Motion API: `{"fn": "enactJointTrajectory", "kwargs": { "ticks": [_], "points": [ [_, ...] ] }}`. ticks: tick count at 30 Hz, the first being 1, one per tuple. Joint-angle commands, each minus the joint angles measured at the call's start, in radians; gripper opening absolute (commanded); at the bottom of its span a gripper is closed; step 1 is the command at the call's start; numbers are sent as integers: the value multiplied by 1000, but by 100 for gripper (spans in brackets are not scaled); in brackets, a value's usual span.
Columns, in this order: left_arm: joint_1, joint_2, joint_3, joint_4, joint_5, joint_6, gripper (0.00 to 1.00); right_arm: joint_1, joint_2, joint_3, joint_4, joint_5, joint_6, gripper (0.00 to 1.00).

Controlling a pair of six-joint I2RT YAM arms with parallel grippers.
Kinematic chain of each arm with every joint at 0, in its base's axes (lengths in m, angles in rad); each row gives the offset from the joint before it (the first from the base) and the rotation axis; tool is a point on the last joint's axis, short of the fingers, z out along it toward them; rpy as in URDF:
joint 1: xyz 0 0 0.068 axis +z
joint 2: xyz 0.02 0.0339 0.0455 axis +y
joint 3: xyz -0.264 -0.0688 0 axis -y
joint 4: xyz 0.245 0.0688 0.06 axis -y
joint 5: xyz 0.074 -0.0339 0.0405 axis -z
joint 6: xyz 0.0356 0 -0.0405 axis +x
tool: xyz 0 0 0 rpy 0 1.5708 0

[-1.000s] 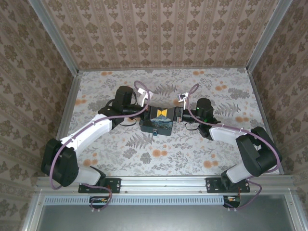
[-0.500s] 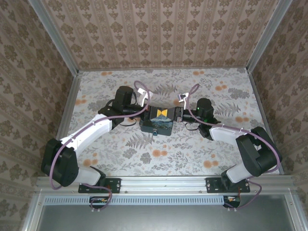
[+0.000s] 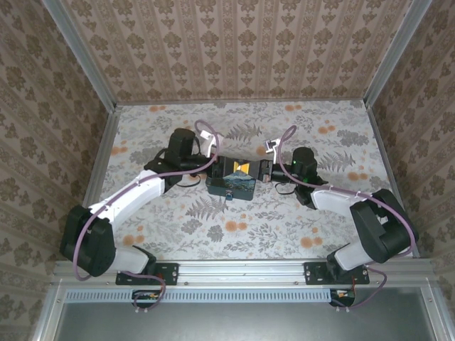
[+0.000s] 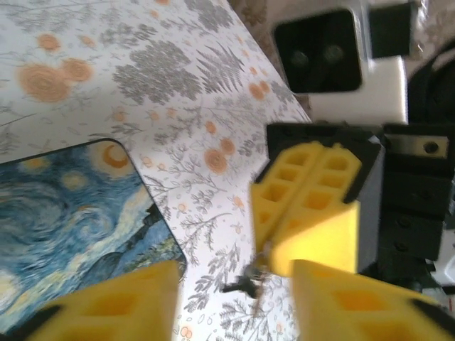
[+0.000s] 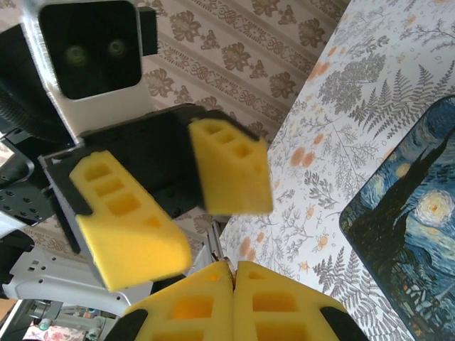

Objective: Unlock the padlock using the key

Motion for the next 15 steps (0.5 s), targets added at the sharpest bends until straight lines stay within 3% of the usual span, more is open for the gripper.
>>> {"fn": "enactJointTrajectory", "kwargs": {
  "ticks": [1,7,15],
  "points": [
    [40,-91,-48,86,-85,-73,63,-7,-38,-21,17,-2,-18,0],
    [78,-190,-115,101,-169,-115,78,-7,-47,-30,11,-1,-19,0],
    [143,-200,-181,137,-162,-222,83,-7,-67,-52,7,26,-23,0]
  ]
}}
